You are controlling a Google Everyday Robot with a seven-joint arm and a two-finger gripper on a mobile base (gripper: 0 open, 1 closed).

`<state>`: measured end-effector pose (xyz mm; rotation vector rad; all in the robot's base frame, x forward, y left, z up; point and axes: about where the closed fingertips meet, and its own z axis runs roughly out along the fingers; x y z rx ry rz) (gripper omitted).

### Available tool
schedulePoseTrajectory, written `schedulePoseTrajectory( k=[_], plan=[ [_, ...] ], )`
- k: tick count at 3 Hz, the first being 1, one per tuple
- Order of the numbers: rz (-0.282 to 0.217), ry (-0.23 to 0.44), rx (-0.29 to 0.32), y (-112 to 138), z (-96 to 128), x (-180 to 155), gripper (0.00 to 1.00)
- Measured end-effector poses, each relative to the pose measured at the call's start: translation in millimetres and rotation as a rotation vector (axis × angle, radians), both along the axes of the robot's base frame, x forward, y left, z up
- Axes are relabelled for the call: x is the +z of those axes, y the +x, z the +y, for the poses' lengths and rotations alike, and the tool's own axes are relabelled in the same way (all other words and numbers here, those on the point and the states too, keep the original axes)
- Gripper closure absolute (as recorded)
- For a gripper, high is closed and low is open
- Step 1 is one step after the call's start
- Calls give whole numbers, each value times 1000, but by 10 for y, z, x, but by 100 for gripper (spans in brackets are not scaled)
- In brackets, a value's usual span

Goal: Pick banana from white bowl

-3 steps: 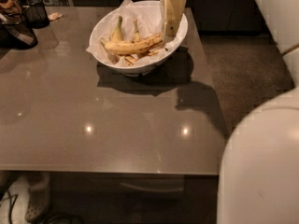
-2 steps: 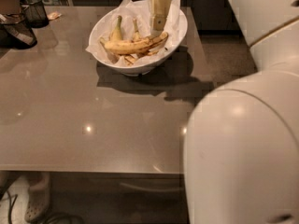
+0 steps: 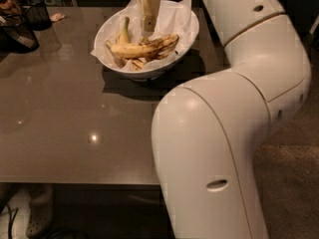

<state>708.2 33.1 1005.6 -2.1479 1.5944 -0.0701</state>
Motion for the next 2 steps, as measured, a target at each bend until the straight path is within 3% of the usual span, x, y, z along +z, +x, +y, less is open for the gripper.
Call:
schedulePoseTrajectory(
  k=[1, 2],
  plan=[
    [27, -3, 2, 83, 109, -162, 17],
    [53, -25, -9, 134, 127, -317, 20]
  ],
)
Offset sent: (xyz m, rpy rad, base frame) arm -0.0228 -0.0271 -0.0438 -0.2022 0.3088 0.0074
